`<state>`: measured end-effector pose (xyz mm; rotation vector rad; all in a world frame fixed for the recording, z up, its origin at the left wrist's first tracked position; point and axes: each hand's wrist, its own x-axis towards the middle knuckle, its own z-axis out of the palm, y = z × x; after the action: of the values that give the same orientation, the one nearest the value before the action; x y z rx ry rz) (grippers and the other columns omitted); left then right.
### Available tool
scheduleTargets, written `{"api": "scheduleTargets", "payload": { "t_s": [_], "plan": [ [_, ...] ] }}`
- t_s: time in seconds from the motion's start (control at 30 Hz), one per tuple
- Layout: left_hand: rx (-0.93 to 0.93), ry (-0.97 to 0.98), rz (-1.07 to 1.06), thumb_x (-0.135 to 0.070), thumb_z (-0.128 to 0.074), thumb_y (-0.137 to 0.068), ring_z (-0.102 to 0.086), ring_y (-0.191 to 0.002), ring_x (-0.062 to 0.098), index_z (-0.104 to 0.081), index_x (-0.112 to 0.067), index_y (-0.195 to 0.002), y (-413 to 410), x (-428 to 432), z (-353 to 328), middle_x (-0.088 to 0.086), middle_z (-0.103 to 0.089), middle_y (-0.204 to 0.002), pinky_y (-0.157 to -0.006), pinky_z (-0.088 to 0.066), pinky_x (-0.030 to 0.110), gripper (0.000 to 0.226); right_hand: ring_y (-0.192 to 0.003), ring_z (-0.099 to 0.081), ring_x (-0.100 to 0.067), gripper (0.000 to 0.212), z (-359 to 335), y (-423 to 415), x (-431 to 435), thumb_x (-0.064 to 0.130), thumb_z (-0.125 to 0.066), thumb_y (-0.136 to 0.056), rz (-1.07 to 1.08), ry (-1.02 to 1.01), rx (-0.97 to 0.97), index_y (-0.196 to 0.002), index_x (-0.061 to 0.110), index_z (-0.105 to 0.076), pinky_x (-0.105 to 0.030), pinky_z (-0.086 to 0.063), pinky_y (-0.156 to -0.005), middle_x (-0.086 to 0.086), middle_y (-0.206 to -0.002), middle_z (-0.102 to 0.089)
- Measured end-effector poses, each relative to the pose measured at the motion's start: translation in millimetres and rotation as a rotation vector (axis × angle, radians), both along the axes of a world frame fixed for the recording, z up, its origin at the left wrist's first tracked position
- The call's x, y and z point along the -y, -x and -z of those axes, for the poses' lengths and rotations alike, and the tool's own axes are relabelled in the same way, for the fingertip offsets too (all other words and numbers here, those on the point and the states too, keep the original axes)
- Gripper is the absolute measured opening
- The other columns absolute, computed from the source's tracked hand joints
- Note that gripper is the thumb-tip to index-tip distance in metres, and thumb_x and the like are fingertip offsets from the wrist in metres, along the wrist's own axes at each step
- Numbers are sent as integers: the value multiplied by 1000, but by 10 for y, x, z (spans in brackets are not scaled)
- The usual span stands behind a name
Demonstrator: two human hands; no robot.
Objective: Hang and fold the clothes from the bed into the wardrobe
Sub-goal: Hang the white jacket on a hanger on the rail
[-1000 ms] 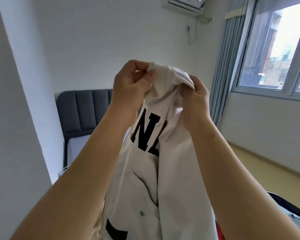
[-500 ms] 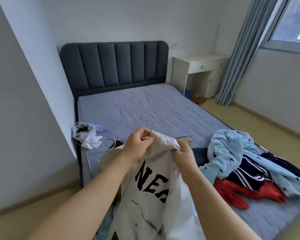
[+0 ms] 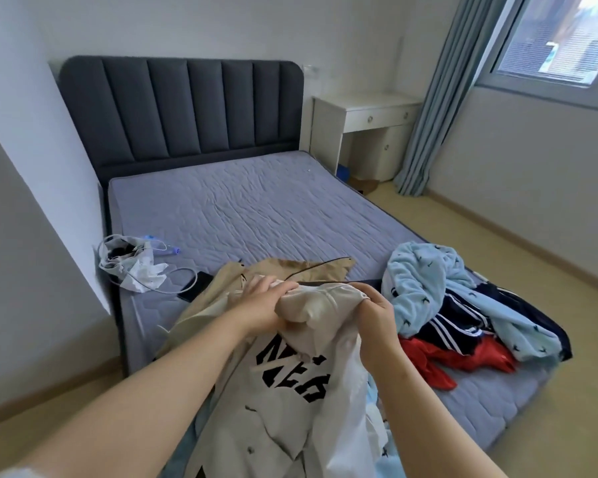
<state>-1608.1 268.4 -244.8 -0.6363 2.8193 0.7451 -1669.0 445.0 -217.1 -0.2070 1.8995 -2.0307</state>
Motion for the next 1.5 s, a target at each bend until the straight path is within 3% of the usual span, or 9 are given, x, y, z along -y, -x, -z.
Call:
{"api": "scheduleTargets", "payload": {
  "t_s": [0.23,0.4,0.57,0.7,0.8,0.9,1.1,1.23,1.5],
  "plan": [
    [20,77,-265,-37,-50,-84,-43,-120,23,-48,-44,-117,-72,154,84,-4,-45,-132,-96,-35,40,34,-66,-57,-14,43,-36,57,-95,-13,-29,-81,143,110,84,-72,11,-63,-24,-47,-58,-2,-66,-64],
    [-199,-445,-578,-11,-36,-96,-51,-81,22,-55,-16,-88,-204,218,-31,15,-58,-103,-66,-36,25,21,-66,-57,-12,44,-26,-12,-14,-10,-28,-81,147,137,106,-74,15,-63,-22,-46,-56,1,-66,-63],
    [-402,-1122,-1025,-21,-41,-95,-62,-89,28,-63,-10,-106,-301,358,-368,13,-65,-100,-79,-51,44,27,-78,-58,-13,39,-123,-123,219,-7,-37,-85,55,97,35,-78,20,-64,-26,-49,-71,5,-77,-66],
    [-705,-1411,-1060,-10,-48,-91,-61,-58,21,-59,-13,-83,-503,479,-849,7,-66,-61,-42,-51,29,14,-61,-59,-1,33,-349,-282,478,-2,-43,-86,-7,153,0,-76,23,-63,-15,-47,-52,12,-67,-65],
    [-986,-1561,-932,-6,-46,-90,-60,-62,20,-61,-10,-77,-779,544,-1431,9,-64,-64,-40,-50,25,21,-57,-57,-2,29,-646,-467,717,-2,-45,-90,-76,253,-17,-77,20,-60,-15,-48,-51,14,-59,-63],
    [-1255,-1546,-588,-1,-38,-91,-63,-47,15,-67,-7,-51,-1119,596,-2088,6,-64,-53,-41,-48,18,50,-64,-56,-6,29,-1088,-691,975,0,-47,-91,-159,354,-95,-80,23,-62,-20,-50,-60,12,-64,-63],
    [-1575,-1366,-191,-3,-51,-88,-69,-77,21,-63,-7,-84,-1885,696,-2867,9,-70,-79,-67,-56,30,13,-62,-53,-4,33,-1906,-1163,1421,1,-49,-89,-239,590,-284,-79,29,-63,-20,-48,-61,11,-66,-59],
    [-1423,-1202,-453,1,-49,-85,-68,-73,18,-69,-9,-76,-2279,832,-2590,7,-70,-75,-64,-57,27,24,-62,-55,-1,25,-1668,-1492,1636,4,-49,-90,-226,460,-266,-80,24,-60,-22,-49,-61,10,-68,-60],
    [-1199,-1378,-1319,-3,-45,-89,-56,-70,18,-57,-9,-80,-2895,981,-994,8,-60,-80,-52,-51,23,16,-75,-55,-21,32,-472,-2039,1975,-6,-36,-80,-273,-31,-43,-76,16,-58,-33,-46,-71,-4,-76,-61]
  ]
}}
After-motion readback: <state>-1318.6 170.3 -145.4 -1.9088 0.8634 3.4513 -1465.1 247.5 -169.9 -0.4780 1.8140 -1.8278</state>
